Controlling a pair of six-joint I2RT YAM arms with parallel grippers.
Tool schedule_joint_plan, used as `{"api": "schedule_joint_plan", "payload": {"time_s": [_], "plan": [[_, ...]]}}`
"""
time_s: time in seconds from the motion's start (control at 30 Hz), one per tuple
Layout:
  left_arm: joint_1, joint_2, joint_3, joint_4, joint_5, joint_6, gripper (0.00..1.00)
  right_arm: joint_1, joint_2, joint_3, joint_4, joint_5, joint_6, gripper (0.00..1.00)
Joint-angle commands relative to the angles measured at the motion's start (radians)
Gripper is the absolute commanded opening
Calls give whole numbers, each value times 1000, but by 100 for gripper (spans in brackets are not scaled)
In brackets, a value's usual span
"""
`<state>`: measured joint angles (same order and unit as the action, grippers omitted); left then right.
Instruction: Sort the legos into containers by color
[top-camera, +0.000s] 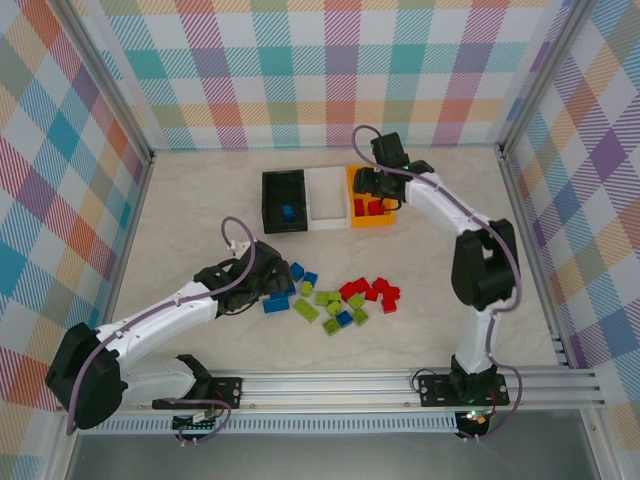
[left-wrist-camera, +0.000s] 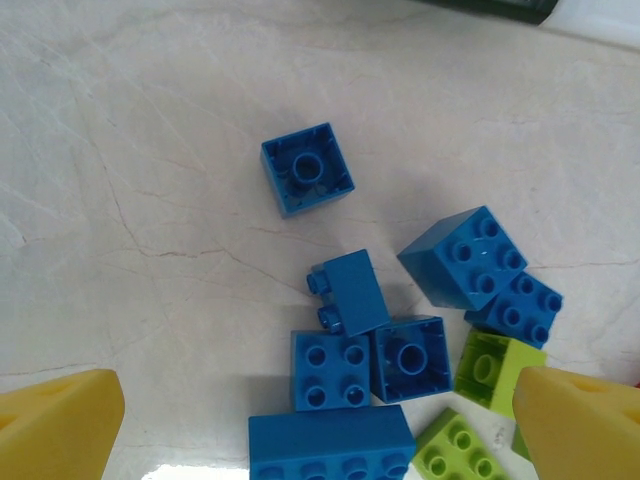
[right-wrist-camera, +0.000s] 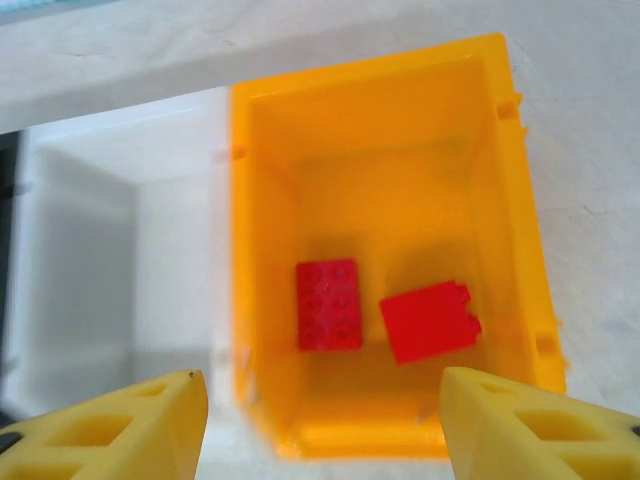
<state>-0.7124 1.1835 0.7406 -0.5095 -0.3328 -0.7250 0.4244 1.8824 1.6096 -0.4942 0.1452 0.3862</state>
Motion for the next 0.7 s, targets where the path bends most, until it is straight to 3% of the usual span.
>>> {"api": "schedule_joint_plan", "payload": {"time_s": [0.0,0.13,0.23,0.4,0.67], "plan": [[-9,32,21,-32,-3,24,100,42,-115,-135,61,-36,24,62],[6,95,63,-25,-33,52,94,98,-222,-296,94,-38,26,62],[74,149,75,13,-18,39,83,123,-291,-389,119,-44,37,61],[129,243,105,126,9,13,82,130,-368,-467,137,-46,55,61],[183,454,238,142,-3,4,82,131,-431,-514,136,-14,46,60]]}}
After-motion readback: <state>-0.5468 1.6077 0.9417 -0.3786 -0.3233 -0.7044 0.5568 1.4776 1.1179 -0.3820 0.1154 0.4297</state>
